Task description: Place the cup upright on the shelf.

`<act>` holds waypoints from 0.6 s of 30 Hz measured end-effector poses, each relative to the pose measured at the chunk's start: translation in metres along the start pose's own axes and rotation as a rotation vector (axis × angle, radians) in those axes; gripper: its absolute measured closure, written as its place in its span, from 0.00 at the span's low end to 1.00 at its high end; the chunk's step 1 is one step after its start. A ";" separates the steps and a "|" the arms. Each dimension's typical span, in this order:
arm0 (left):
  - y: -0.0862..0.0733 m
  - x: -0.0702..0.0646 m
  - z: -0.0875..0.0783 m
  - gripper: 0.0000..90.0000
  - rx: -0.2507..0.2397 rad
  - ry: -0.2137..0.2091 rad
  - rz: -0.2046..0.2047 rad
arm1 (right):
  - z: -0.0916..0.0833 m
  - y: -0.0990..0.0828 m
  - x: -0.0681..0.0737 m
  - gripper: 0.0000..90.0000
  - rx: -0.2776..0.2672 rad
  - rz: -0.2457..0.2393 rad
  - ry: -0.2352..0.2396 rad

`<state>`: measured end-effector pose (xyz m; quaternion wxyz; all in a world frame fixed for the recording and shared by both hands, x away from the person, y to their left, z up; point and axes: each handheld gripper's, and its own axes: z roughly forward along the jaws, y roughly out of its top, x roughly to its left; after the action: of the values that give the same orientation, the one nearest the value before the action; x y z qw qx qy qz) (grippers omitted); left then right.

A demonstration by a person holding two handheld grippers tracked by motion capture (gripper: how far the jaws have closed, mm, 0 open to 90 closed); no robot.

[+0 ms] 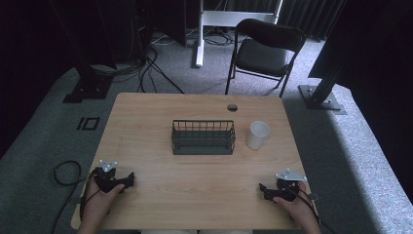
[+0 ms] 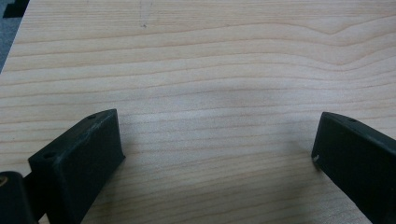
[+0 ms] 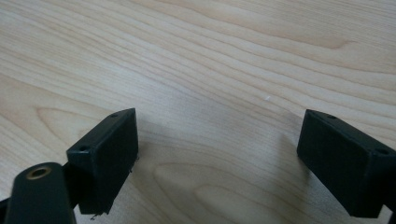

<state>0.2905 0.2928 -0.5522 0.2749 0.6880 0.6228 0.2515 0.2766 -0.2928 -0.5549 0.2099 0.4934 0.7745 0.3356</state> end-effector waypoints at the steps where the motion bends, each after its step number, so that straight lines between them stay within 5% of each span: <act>1: 0.000 0.000 0.000 0.02 0.000 0.000 0.000 | 0.000 0.000 0.000 0.13 0.000 -0.002 0.002; 18: 0.000 0.000 0.000 0.02 0.000 0.000 0.000 | -0.003 -0.003 -0.002 0.12 0.003 -0.036 0.036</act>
<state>0.2906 0.2928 -0.5522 0.2746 0.6880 0.6228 0.2515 0.2741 -0.2961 -0.5550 0.2011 0.4734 0.7876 0.3393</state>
